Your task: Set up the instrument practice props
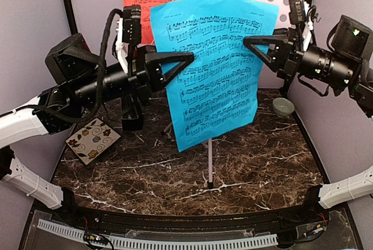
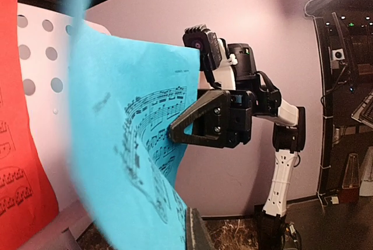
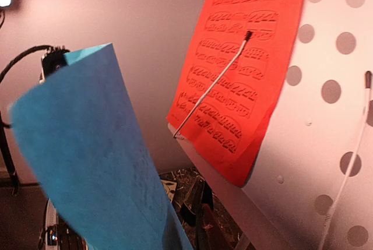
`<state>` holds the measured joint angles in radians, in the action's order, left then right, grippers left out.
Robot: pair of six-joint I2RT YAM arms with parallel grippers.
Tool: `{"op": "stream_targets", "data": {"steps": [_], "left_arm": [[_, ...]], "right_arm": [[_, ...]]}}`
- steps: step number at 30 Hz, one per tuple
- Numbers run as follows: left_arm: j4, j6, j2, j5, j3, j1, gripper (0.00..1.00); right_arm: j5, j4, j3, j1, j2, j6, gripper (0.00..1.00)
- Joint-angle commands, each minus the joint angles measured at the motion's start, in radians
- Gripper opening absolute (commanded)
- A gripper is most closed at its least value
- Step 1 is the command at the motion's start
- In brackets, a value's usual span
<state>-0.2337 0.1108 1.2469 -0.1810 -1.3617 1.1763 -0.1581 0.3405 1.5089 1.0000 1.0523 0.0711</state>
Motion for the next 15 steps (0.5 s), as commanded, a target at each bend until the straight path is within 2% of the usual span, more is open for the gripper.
{"op": "stream_targets", "data": {"steps": [1, 6, 8, 15], "left_arm": [[-0.056, -0.001, 0.044, 0.109, -0.14, -0.001, 0.0], [-0.026, 0.053, 0.104, 0.271, -0.313, -0.006, 0.0], [-0.006, 0.07, 0.134, 0.322, -0.385, -0.018, 0.0], [0.14, 0.065, 0.241, 0.4, -0.643, -0.104, 0.0]], "right_arm": [[0.261, -0.141, 0.053, -0.008, -0.014, 0.012, 0.23], [0.387, -0.225, 0.093, -0.011, 0.013, 0.03, 0.47], [0.423, -0.223, 0.124, -0.011, 0.031, 0.029, 0.53], [0.626, -0.227, 0.158, -0.011, 0.052, 0.036, 0.54]]}}
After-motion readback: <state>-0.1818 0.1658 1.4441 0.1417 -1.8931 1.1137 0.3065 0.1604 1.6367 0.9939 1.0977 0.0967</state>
